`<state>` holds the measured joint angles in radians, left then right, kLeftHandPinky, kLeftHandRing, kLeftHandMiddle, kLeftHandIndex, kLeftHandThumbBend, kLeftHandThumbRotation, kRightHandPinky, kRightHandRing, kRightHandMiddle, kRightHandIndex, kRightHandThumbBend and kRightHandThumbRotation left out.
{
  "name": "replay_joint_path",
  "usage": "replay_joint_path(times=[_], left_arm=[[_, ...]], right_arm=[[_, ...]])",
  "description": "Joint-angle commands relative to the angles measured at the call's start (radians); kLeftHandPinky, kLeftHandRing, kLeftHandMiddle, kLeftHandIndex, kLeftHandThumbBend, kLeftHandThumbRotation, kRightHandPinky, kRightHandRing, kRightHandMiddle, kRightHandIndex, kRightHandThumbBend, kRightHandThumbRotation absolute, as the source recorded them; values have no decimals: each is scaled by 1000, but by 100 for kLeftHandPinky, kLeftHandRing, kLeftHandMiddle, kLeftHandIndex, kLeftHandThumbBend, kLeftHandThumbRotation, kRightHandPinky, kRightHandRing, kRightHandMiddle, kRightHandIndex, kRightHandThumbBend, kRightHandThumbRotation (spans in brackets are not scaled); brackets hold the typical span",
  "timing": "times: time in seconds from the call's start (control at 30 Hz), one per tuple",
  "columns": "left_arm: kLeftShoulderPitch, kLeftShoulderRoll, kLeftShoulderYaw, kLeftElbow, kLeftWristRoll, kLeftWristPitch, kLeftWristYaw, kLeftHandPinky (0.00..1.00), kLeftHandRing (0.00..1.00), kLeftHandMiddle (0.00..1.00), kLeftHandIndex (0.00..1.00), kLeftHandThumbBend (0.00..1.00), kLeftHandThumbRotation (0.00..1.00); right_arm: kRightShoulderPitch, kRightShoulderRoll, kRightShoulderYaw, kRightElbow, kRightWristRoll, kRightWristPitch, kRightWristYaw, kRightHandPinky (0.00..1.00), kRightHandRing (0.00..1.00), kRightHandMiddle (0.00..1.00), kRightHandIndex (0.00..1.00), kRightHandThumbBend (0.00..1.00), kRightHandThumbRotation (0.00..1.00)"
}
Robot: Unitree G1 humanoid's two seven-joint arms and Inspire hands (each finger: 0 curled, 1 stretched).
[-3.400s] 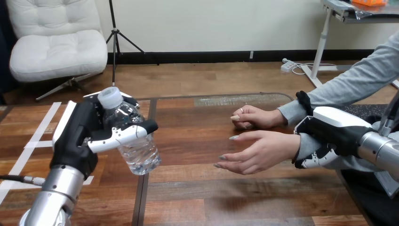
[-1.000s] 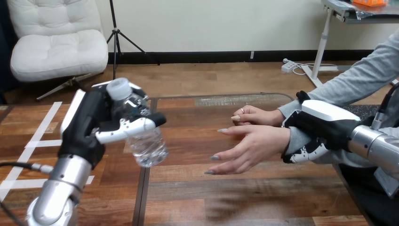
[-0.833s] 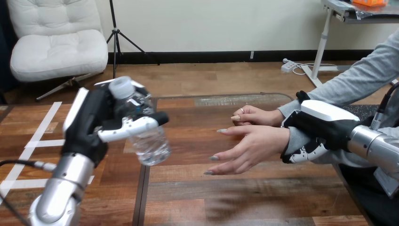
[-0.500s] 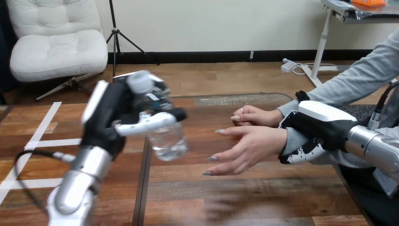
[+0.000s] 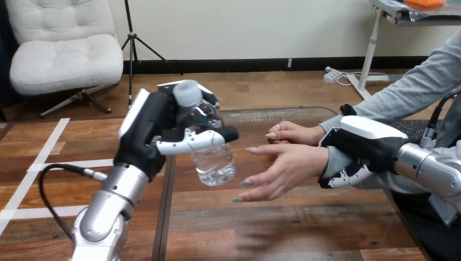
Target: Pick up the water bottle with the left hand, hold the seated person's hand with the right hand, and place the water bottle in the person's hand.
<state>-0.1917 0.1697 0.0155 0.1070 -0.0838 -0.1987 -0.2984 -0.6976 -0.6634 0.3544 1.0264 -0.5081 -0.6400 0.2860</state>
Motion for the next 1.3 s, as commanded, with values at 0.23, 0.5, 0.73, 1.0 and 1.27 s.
replay_joint_path(times=[0.23,0.5,0.73,1.0,1.27], left_arm=[[-102,-19,-13,24,-8,-31,-16,28,32,36,37,84,0],[-111,-35,-24,34,-7,-34,-24,28,32,36,37,84,0],[-114,-49,-30,33,-14,-18,-29,29,33,36,37,85,0],[-116,-53,-38,40,-9,-24,-31,29,33,36,37,85,0],[-119,-62,-43,48,-13,-23,-42,28,32,36,37,86,0]], right_arm=[[-84,31,-48,-80,48,-1,-12,22,26,32,36,47,0],[-82,35,-51,-92,53,17,0,22,26,32,36,47,0],[-82,35,-52,-85,52,4,-8,22,27,33,37,47,0],[-82,37,-53,-81,52,-4,-14,23,27,33,37,47,0],[-82,38,-53,-85,50,5,-12,23,27,33,37,47,0]])
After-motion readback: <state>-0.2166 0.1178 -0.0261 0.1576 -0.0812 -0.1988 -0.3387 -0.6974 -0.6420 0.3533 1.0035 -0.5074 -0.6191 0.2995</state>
